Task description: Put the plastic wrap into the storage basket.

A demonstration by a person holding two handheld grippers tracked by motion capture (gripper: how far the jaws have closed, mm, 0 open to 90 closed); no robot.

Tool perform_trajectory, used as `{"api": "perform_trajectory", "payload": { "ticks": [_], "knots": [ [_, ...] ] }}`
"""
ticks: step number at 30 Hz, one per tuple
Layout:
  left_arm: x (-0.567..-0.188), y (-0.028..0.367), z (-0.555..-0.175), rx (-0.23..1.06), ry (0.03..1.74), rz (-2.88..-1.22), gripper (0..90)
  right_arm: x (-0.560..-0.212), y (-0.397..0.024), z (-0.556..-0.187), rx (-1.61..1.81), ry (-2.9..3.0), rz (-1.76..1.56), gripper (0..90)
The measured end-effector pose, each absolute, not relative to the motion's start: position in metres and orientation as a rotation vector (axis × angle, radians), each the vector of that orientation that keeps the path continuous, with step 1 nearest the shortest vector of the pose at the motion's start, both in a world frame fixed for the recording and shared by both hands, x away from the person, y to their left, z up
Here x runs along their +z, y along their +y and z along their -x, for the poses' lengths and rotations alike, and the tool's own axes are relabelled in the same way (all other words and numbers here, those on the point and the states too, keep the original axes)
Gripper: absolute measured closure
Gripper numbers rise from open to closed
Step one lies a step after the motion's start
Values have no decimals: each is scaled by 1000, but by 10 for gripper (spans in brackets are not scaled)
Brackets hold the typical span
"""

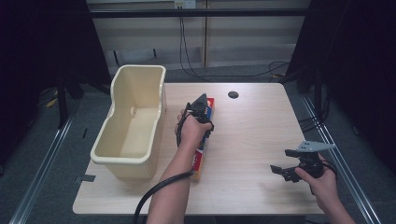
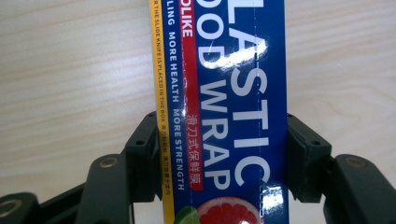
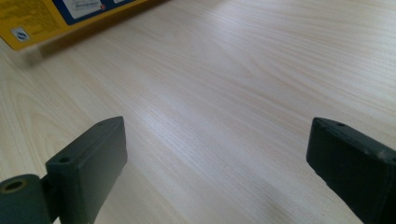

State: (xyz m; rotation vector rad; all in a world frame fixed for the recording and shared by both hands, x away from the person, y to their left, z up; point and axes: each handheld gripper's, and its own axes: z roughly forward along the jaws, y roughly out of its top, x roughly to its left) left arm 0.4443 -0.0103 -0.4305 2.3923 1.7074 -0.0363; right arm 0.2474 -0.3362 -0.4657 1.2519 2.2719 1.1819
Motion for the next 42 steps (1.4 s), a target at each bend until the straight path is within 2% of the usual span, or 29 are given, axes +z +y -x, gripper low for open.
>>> {"api": "perform_trajectory", "payload": {
  "ticks": [16, 27, 31, 42],
  "knots": [
    [-379, 0, -440, -170, 1685, -2405, 408, -465, -335, -248, 1193, 2268, -1239, 51],
    [-348, 13, -436, -176, 1688, -2412, 408, -466, -334, -248, 1200, 2274, -1234, 43],
    [-337, 14, -433, -136, 1684, -2434, 408, -465, -334, -248, 1203, 2272, -1236, 39],
    [-313, 25, -429, -156, 1654, -2451, 409, -466, -334, -248, 1206, 2273, -1233, 22]
  ]
}}
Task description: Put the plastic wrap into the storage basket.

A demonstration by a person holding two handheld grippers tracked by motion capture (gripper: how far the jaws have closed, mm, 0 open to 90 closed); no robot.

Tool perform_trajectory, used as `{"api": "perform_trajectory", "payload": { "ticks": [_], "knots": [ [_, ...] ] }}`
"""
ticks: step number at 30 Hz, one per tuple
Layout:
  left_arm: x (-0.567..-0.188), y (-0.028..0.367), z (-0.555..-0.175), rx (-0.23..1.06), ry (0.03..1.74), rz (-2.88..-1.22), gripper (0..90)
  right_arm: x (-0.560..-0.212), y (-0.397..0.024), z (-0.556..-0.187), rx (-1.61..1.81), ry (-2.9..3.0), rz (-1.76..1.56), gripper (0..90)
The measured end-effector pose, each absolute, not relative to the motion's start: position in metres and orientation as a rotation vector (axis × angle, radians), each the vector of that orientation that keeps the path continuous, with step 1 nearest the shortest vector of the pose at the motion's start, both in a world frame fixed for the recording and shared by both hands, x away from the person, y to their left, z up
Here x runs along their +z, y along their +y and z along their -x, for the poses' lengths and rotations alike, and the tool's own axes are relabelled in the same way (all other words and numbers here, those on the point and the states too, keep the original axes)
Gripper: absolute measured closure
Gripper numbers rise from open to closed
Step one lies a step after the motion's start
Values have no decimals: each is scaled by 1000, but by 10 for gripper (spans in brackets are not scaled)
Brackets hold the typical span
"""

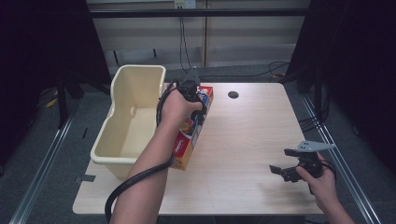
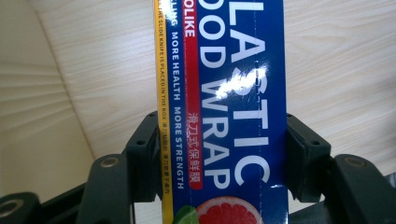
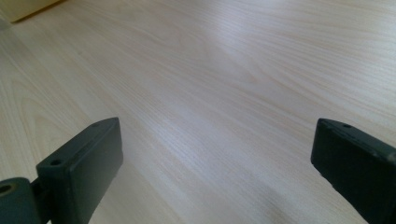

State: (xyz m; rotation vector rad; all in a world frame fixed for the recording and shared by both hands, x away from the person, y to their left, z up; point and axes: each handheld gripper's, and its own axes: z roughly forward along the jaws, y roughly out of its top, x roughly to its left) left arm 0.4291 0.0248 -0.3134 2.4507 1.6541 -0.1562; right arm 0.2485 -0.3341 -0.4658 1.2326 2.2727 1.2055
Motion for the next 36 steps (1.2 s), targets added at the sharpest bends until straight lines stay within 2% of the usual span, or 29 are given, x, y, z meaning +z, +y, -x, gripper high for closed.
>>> {"api": "perform_trajectory", "payload": {
  "ticks": [18, 36],
  "knots": [
    [-287, 44, -425, -162, 1728, -2360, 410, -466, -332, -249, 1195, 2287, -1225, 22],
    [-254, 62, -420, -129, 1713, -2321, 410, -468, -329, -250, 1187, 2306, -1215, 22]
  ]
}}
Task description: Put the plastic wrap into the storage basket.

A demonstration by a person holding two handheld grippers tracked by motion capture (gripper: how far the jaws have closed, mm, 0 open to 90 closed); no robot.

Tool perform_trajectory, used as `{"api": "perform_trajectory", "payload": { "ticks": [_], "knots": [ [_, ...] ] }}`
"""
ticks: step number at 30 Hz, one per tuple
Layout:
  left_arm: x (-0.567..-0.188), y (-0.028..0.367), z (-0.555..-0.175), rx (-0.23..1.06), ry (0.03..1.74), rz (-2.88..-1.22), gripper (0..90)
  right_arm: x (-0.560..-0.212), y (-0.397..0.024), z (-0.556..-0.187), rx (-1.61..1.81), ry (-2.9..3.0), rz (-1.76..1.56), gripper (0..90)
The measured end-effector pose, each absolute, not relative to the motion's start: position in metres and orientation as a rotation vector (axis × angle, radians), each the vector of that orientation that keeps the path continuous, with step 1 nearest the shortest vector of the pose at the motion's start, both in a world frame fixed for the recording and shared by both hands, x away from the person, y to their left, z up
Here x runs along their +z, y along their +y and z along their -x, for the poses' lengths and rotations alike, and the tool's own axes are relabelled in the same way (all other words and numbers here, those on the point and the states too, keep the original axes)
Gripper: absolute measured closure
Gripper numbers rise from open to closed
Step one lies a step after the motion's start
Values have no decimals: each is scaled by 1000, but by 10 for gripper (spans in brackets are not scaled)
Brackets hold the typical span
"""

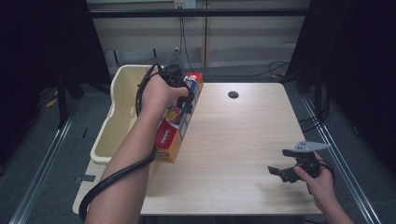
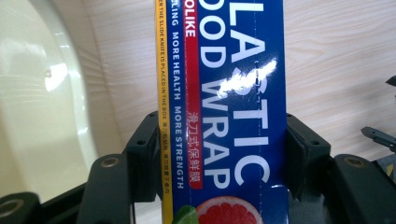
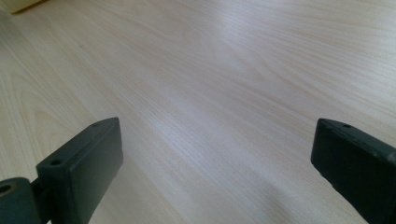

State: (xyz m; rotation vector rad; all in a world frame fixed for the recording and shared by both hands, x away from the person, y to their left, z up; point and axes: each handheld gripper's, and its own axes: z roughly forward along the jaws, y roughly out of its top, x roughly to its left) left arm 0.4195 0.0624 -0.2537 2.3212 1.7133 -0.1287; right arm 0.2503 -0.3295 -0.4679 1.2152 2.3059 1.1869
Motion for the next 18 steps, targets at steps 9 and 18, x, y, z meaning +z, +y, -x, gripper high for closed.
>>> {"api": "perform_trajectory", "payload": {
  "ticks": [9, 18],
  "knots": [
    [-240, 77, -416, -114, 1734, -2275, 410, -469, -329, -251, 1179, 2310, -1211, 22],
    [-230, 93, -413, -92, 1759, -2263, 410, -469, -327, -250, 1175, 2319, -1222, 23]
  ]
}}
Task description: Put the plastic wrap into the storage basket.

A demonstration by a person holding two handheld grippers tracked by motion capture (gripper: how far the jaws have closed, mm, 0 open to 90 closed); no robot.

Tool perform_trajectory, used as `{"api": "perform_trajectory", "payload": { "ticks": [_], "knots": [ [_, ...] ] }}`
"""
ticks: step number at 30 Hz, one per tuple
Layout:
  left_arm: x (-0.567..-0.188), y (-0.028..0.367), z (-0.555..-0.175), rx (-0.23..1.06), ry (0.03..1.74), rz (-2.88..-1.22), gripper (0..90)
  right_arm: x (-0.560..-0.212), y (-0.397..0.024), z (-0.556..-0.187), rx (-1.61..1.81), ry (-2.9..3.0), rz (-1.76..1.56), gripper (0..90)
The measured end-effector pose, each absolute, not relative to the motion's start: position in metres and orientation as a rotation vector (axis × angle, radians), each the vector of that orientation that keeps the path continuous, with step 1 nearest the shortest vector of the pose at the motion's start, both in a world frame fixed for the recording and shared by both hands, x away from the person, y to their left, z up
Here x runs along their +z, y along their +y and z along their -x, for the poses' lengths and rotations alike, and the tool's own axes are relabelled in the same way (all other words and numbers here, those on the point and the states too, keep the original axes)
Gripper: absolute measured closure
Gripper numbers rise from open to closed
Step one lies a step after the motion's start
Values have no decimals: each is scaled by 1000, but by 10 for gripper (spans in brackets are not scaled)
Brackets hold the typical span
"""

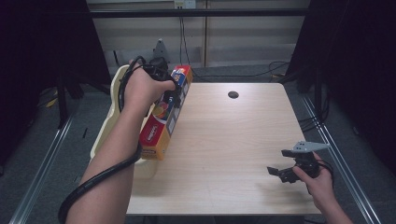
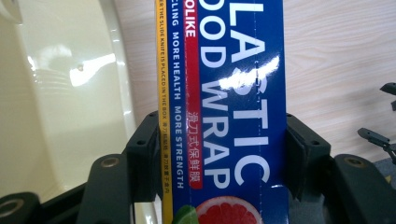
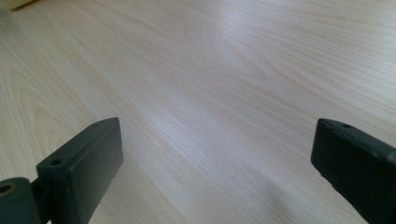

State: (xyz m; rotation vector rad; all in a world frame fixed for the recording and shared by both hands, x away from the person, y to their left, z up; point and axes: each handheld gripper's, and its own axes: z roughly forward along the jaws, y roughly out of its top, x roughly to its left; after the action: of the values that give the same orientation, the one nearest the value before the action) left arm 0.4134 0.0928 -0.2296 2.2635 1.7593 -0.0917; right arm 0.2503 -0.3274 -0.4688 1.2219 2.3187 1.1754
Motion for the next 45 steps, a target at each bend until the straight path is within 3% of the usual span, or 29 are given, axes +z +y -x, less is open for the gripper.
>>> {"api": "perform_trajectory", "payload": {
  "ticks": [45],
  "knots": [
    [-201, 135, -410, -26, 1842, -2197, 410, -467, -328, -249, 1178, 2319, -1210, 22]
  ]
}}
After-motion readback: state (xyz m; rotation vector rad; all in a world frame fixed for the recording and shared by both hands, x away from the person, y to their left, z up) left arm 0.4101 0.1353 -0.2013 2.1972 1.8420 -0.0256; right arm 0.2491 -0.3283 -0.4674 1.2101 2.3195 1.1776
